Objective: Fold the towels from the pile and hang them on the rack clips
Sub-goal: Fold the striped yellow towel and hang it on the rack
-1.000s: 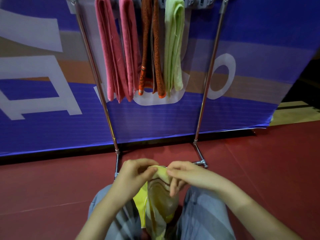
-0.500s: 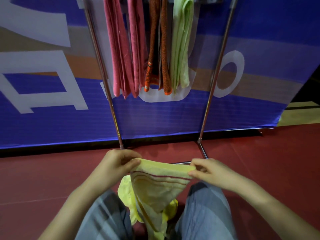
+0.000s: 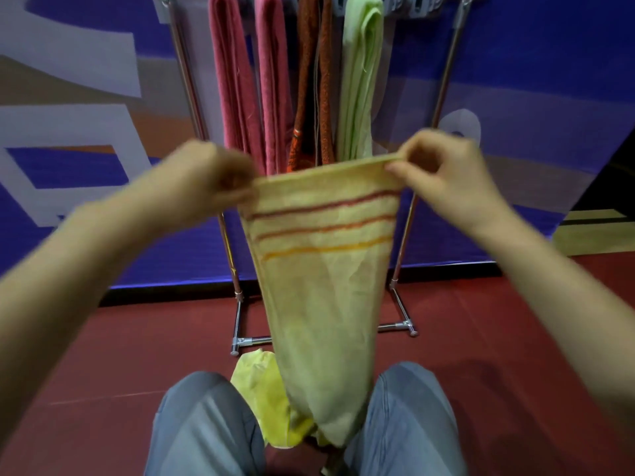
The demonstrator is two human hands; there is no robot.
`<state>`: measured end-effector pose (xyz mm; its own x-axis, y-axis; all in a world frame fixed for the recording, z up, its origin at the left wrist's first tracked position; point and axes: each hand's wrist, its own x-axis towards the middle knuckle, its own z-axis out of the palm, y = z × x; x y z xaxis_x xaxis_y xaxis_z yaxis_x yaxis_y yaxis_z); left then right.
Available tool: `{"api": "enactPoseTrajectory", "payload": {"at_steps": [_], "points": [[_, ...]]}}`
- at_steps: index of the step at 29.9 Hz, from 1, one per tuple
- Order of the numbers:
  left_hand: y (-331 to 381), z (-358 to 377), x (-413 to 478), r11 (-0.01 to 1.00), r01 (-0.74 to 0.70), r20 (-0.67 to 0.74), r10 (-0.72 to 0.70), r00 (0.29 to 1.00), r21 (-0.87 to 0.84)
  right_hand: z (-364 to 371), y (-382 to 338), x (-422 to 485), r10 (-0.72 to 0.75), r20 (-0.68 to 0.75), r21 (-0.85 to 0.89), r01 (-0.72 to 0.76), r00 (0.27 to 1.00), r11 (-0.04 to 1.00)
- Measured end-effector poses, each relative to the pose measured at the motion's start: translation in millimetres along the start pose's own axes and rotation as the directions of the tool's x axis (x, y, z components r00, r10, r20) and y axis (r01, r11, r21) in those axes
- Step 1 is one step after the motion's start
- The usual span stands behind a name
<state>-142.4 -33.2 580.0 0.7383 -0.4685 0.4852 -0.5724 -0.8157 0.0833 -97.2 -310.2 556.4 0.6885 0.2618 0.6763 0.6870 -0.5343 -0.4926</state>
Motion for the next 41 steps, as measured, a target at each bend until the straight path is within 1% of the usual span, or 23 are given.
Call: {"api": "enactPoseTrajectory", "payload": {"at_steps": [2,4,5,7,9,10,12,15,17,19,23,24,25,27,30,33,35,39,41], "points": [[-2,-15,14,0.997,0.07,-0.055,-0.071,0.996,-0.021,-8,-5,19,0.007,-0.049,0.024,-0.006,0.999,1.0],[-4,-12,17,0.986,0.16,-0.051,-0.163,0.985,-0.05,-3,1,18,0.046,-0.03,0.016,-0.045,0.999,0.999],[-6,-3,14,0.98,0.19,-0.028,-0.192,0.981,-0.056,5,8,10,0.079,0.006,-0.013,-0.079,0.997,0.997],[-8,22,2,0.964,0.249,0.065,-0.243,0.968,-0.093,20,22,-9,0.175,0.085,-0.074,-0.169,0.981,0.983],[-8,45,-10,0.932,0.321,0.14,-0.3,0.944,-0.169,29,30,-24,0.256,0.118,-0.071,-0.249,0.959,0.966],[-8,51,-14,0.908,0.356,0.144,-0.331,0.933,-0.22,30,30,-26,0.269,0.11,-0.053,-0.265,0.957,0.963],[-8,52,-16,0.863,0.386,0.106,-0.373,0.922,-0.326,27,25,-24,0.268,0.076,-0.018,-0.267,0.96,0.963],[-8,41,-10,0.839,0.367,0.015,-0.394,0.919,-0.401,20,11,-13,0.251,0.02,0.035,-0.251,0.968,0.967],[-4,35,-5,0.802,0.373,-0.01,-0.426,0.904,-0.466,19,4,-9,0.263,-0.005,0.061,-0.262,0.965,0.963],[2,34,-4,0.723,0.408,-0.004,-0.494,0.87,-0.557,22,3,-11,0.294,0.001,0.093,-0.293,0.956,0.952],[16,48,-10,0.49,0.505,0.081,-0.656,0.75,-0.71,34,3,-26,0.394,0.077,0.212,-0.401,0.916,0.891],[20,54,-13,0.452,0.524,0.103,-0.678,0.728,-0.722,38,2,-32,0.425,0.103,0.245,-0.437,0.899,0.865],[24,60,-16,0.435,0.538,0.113,-0.693,0.712,-0.722,42,1,-36,0.451,0.126,0.27,-0.468,0.884,0.841],[28,71,-21,0.443,0.557,0.108,-0.707,0.699,-0.703,50,-3,-45,0.492,0.164,0.302,-0.518,0.855,0.8],[37,86,-26,0.472,0.588,0.115,-0.708,0.697,-0.657,62,-10,-55,0.532,0.239,0.346,-0.584,0.812,0.735],[51,97,-28,0.544,0.591,0.114,-0.671,0.733,-0.596,74,-18,-63,0.532,0.292,0.385,-0.607,0.795,0.695],[59,103,-29,0.569,0.576,0.116,-0.645,0.755,-0.588,81,-21,-68,0.529,0.315,0.417,-0.615,0.788,0.669],[66,110,-32,0.54,0.566,0.147,-0.63,0.762,-0.623,89,-22,-74,0.522,0.316,0.438,-0.61,0.792,0.66],[70,109,-35,0.511,0.551,0.16,-0.621,0.767,-0.66,89,-26,-77,0.514,0.35,0.491,-0.621,0.783,0.611]]}}
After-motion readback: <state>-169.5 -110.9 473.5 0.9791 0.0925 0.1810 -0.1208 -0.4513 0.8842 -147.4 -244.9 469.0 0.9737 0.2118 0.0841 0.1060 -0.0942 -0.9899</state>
